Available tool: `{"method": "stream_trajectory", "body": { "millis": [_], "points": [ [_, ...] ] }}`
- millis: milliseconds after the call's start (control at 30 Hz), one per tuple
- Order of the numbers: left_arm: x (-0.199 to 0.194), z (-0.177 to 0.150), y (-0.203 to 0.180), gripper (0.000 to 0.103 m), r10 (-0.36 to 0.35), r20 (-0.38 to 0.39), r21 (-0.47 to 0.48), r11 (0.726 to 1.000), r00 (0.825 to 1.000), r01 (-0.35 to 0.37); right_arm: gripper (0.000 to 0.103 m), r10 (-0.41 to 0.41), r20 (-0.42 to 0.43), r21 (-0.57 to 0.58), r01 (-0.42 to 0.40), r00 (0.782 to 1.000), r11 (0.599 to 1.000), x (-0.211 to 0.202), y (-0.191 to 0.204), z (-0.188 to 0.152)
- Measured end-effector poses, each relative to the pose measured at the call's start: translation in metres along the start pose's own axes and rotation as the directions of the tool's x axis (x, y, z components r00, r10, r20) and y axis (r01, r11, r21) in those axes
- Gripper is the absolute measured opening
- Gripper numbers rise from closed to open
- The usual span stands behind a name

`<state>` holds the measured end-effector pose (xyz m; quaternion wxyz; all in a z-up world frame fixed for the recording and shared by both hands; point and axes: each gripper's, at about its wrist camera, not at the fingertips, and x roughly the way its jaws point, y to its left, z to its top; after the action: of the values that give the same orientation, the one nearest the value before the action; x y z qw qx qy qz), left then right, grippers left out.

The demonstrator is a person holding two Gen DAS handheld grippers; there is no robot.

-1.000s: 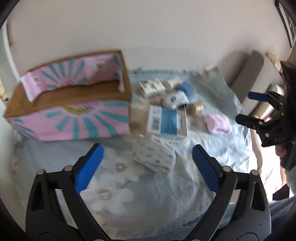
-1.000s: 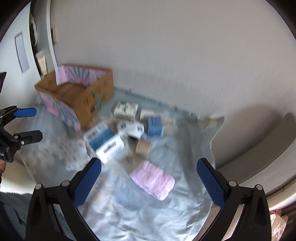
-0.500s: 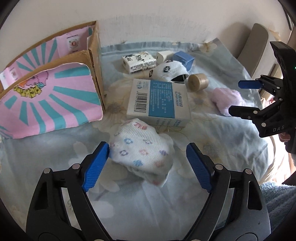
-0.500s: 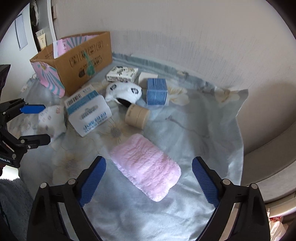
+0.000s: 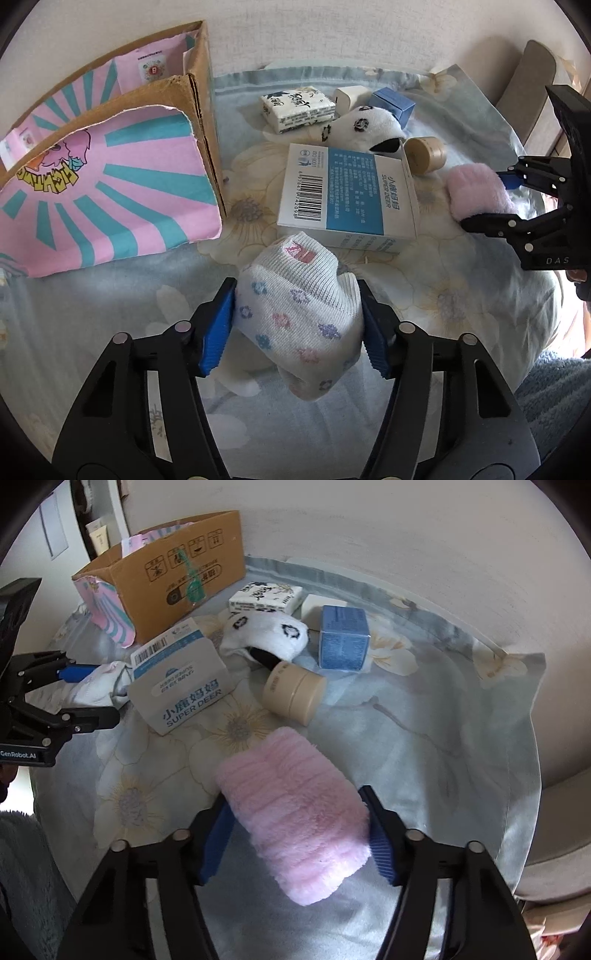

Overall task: Organize objects
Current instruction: 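Grasp the white flowered sock with the left tool while the right tool grasps the pink fuzzy sock, then carry both socks over the cardboard box and open both tools to drop them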

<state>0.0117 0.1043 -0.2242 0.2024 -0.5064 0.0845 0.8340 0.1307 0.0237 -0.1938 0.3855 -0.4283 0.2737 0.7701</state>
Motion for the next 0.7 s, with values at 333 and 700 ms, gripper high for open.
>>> {"method": "stream_trajectory", "body": {
  "millis": [333,700],
  "points": [
    [-0.015,0.001,0.005,0.051,-0.049,0.03,-0.049,0.998,0.998,0.05,0.046,0.014,0.019,0.012,-0.014,1.0,1.0,-0.003,-0.003,0.002],
    [-0.058,0.011,0.003,0.051,-0.118,0.11,-0.043,0.991,0.987,0.123,0.046,0.022,0.034,0.056,-0.024,0.999,0.998,-0.026,0.0,0.014]
  ]
}}
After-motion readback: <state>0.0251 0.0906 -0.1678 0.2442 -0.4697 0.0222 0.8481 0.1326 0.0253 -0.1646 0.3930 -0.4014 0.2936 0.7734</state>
